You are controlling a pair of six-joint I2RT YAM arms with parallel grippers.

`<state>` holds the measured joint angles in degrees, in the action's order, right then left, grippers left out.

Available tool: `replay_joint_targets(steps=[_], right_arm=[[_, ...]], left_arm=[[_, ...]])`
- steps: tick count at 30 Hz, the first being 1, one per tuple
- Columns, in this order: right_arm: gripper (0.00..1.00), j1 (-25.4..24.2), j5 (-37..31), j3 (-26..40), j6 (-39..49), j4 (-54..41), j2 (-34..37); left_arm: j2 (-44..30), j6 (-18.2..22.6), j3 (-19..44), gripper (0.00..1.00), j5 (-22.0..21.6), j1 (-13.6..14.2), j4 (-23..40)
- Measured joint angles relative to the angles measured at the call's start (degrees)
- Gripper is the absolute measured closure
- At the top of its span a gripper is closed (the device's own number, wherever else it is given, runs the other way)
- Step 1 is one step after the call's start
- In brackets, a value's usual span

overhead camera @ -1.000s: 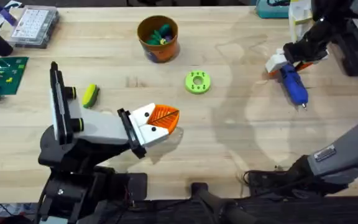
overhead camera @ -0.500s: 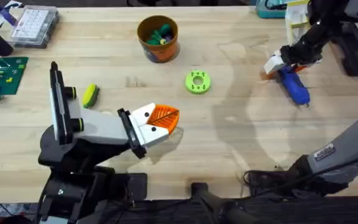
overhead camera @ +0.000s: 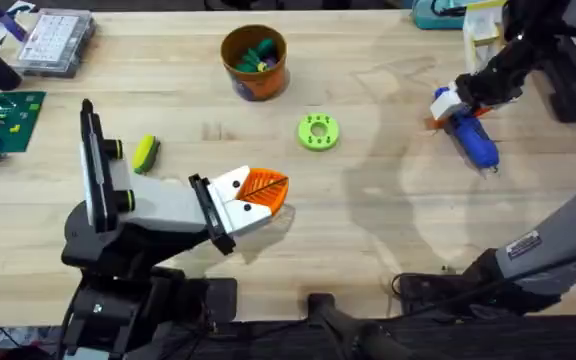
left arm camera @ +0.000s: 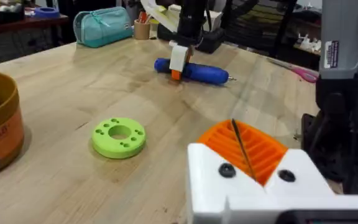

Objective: Pick up the gripper from the table and insert it into the empty holder that is missing its gripper. Then pick up a screw, insert it into the mounting hole, and use the screwdriver to tighten it. Finally, clean up the table by picking up the vegetable and placing it into the bucket.

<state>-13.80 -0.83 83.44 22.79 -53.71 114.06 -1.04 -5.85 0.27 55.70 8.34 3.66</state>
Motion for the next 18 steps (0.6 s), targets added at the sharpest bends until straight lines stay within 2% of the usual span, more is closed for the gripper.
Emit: replay_joint_targets(steps=[4, 7, 9, 11, 12, 14, 15, 18], right_arm=[[0.27, -0.1, 0.1, 0.0, 1.5, -0.1, 0.0], [0.317, -0.1, 0.0, 0.0, 2.3, -0.1, 0.0], [0.428, -0.2, -0.1, 0.0, 2.8, 0.0, 0.0], [0.585, -0.4, -0.2, 0.0, 3.1, -0.1, 0.0], [0.673, -0.5, -0.2, 0.0, 3.3, -0.1, 0.0], [0.923, -0.5, -0.2, 0.0, 3.1, -0.1, 0.0], [0.97, -0.5, -0.1, 0.0, 3.1, -0.1, 0.1], [0.977, -0.5, 0.0, 0.0, 3.2, 0.0, 0.1]], left_arm=[[0.0, 0.0, 0.0, 0.994, 0.0, 0.0, 0.0], [0.0, 0.0, 0.0, 0.994, 0.0, 0.0, 0.0], [0.0, 0.0, 0.0, 0.994, 0.0, 0.0, 0.0], [0.0, 0.0, 0.0, 0.994, 0.0, 0.0, 0.0], [0.0, 0.0, 0.0, 0.994, 0.0, 0.0, 0.0], [0.0, 0.0, 0.0, 0.994, 0.0, 0.0, 0.0], [0.0, 0.0, 0.0, 0.994, 0.0, 0.0, 0.0], [0.0, 0.0, 0.0, 0.994, 0.0, 0.0, 0.0]])
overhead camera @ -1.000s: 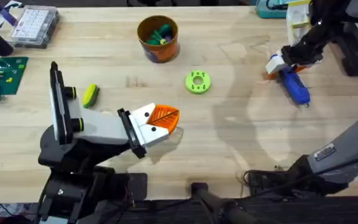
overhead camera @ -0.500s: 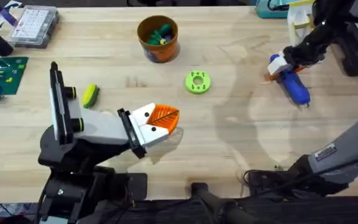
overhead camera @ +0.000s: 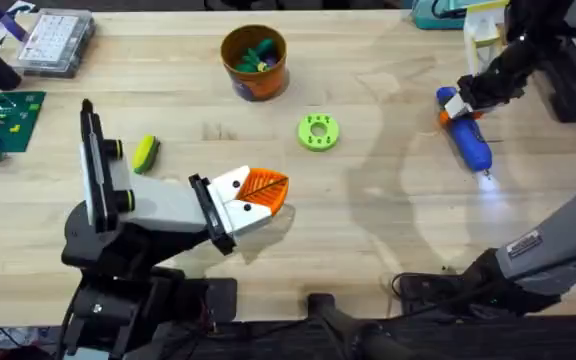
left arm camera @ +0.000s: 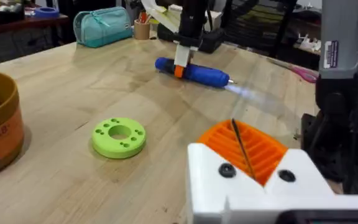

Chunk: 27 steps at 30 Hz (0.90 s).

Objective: Pick up the gripper from the table and insert it into the empty holder that is missing its gripper. Then pick up a screw, insert it into the mounting hole, and use the screwdriver to tighten it. Finally, clean up the table by picking up the vegetable and placing it into the bucket.

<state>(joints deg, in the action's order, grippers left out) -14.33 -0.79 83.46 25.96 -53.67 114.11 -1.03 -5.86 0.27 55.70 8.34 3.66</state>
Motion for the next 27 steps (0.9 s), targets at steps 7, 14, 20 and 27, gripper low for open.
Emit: replay_joint_targets(steps=[7, 14, 20, 27], right_arm=[[0.977, 0.0, 0.9, 0.0, 0.0, 0.8, 0.0], [0.978, 0.0, 3.1, 0.0, 0.0, 0.8, -0.4], [0.978, 0.4, 8.7, 2.8, -1.3, 0.5, -5.5], [0.978, 5.5, 12.7, 13.8, -3.7, 2.7, -14.5]], left_arm=[[0.0, 0.0, 0.0, 0.994, 0.0, 0.0, 0.0], [0.0, 0.0, 0.0, 0.994, 0.0, 0.0, 0.0], [0.0, 0.0, 0.0, 0.994, 0.0, 0.0, 0.0], [0.0, 0.0, 0.0, 0.994, 0.0, 0.0, 0.0]])
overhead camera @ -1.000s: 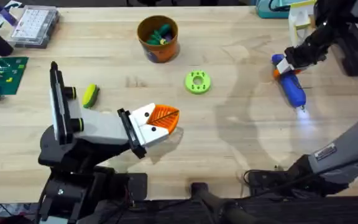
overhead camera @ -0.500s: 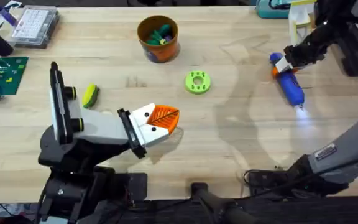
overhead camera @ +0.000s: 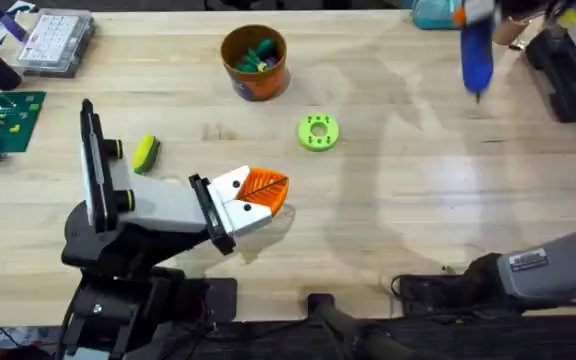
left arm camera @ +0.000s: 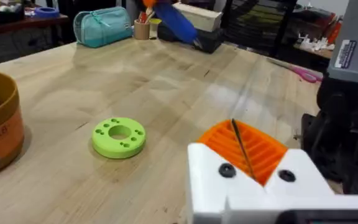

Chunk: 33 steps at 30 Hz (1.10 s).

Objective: Pick up the gripper from the table and insert it into the empty holder that is missing its gripper. Then pick up a screw, insert it into the mounting hole, and use the screwdriver to tighten it. Finally, clean up the table by picking up the vegetable and placing it into the bucket.

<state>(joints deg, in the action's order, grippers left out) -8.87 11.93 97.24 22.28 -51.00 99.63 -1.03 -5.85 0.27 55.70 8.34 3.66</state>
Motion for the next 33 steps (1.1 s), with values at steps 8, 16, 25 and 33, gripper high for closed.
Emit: replay_joint_targets(steps=[8, 16, 25, 33], right_arm=[[0.978, 9.0, 3.3, 9.4, -3.5, 6.4, -5.0], [0.978, 17.7, 4.5, 10.7, -6.8, 15.1, -8.7], [0.978, 23.1, 4.6, 10.7, -11.6, 18.4, -14.2], [0.978, 28.6, 5.7, 10.7, -12.3, 18.6, -17.2]], left_arm=[[0.0, 0.0, 0.0, 0.994, 0.0, 0.0, 0.0], [0.0, 0.0, 0.0, 0.994, 0.0, 0.0, 0.0], [0.0, 0.0, 0.0, 0.994, 0.0, 0.0, 0.0], [0.0, 0.0, 0.0, 0.994, 0.0, 0.0, 0.0]])
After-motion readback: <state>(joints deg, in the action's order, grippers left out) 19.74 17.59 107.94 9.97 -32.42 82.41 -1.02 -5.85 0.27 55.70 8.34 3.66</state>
